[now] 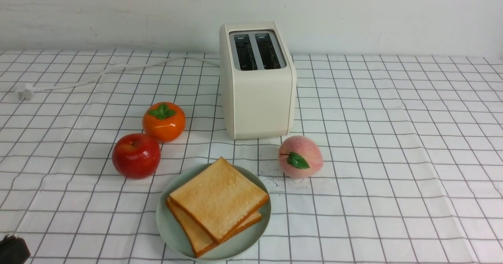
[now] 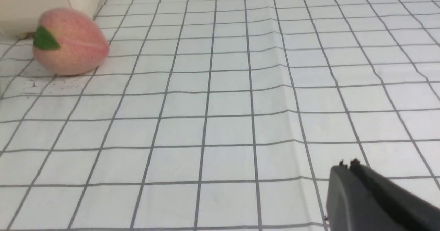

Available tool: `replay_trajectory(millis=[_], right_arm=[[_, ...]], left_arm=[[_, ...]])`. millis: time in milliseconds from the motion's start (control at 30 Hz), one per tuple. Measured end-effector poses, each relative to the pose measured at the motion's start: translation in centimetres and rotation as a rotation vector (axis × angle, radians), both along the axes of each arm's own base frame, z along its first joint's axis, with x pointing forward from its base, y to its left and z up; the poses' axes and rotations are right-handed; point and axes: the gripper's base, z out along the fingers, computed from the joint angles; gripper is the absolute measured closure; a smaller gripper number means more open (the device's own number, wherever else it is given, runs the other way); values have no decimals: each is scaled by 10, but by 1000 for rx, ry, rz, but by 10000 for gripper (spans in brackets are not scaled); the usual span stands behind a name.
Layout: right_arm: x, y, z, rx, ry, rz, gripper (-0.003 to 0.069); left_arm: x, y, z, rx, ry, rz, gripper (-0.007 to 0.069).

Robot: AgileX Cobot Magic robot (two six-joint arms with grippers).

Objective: Take toasted bread from bread machine on white checkered table place on plate.

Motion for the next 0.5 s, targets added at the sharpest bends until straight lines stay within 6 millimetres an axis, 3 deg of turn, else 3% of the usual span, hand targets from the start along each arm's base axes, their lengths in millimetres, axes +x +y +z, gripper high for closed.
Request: replay_trajectory(millis=[500], right_arm=[[0, 0, 0, -1, 5, -7, 677]], left_arm=[[0, 0, 0, 2, 2, 0, 629]])
